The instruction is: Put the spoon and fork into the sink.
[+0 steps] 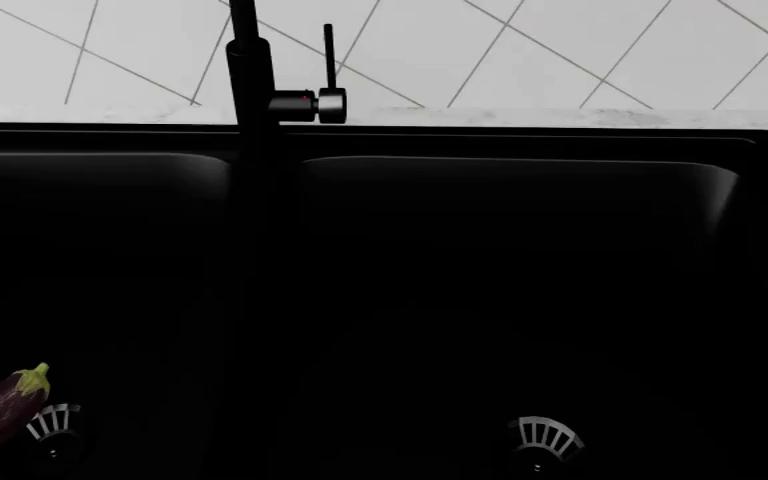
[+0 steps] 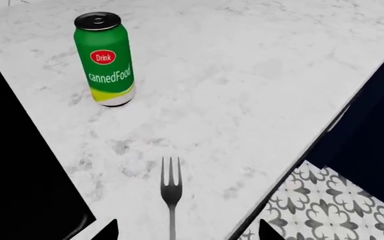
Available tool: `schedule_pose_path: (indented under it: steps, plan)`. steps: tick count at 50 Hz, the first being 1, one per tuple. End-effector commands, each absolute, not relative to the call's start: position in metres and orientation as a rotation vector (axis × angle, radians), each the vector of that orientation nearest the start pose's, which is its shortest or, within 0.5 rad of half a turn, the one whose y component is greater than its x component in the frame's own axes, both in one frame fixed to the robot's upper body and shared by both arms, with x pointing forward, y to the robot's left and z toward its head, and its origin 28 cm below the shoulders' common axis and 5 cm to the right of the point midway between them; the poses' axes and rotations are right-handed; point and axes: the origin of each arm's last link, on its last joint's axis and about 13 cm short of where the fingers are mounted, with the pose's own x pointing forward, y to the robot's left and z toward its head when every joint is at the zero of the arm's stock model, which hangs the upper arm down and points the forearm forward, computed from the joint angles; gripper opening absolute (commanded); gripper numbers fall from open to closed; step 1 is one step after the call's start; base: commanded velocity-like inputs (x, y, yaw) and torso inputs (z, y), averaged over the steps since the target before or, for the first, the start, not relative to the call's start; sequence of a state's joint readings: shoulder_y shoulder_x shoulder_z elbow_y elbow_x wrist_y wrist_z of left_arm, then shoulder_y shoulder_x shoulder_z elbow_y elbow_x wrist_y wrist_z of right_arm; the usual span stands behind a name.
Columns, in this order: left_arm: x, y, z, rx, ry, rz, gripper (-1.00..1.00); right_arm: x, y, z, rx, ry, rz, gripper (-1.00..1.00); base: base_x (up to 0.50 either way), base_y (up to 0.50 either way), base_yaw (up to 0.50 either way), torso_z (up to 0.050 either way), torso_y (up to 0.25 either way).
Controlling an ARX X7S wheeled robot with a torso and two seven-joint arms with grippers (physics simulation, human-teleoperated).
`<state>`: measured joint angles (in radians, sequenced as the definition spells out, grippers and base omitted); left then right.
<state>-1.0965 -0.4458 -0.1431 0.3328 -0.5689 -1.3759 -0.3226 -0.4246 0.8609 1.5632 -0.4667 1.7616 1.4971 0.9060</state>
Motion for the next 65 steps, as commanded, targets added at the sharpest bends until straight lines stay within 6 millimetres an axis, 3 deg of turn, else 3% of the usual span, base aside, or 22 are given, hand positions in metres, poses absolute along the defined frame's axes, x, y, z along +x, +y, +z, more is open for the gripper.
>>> schedule_pose_path:
  steps: [1,14,32,45,65]
  plan:
    - [0.283,0.3,0.311,-0.027,-0.078,0.21,1.0,0.054,-0.305,0.216,0.147,0.433,-0.751,1.0,0.0,0.0,0.0,0.0,0.0]
    - [0.286,0.298,0.311,-0.018,-0.071,0.209,1.0,0.061,-0.308,0.202,0.206,0.451,-0.748,1.0,0.0,0.0,0.0,0.0,0.0]
    - [0.289,0.3,0.305,-0.024,-0.057,0.213,1.0,0.073,-0.31,0.199,0.228,0.492,-0.73,1.0,0.0,0.0,0.0,0.0,0.0]
    - [0.289,0.3,0.306,-0.021,-0.056,0.212,1.0,0.064,-0.315,0.187,0.256,0.515,-0.761,1.0,0.0,0.0,0.0,0.0,0.0]
    - [0.286,0.298,0.305,-0.016,-0.055,0.209,1.0,0.065,-0.315,0.174,0.264,0.54,-0.753,1.0,0.0,0.0,0.0,0.0,0.0]
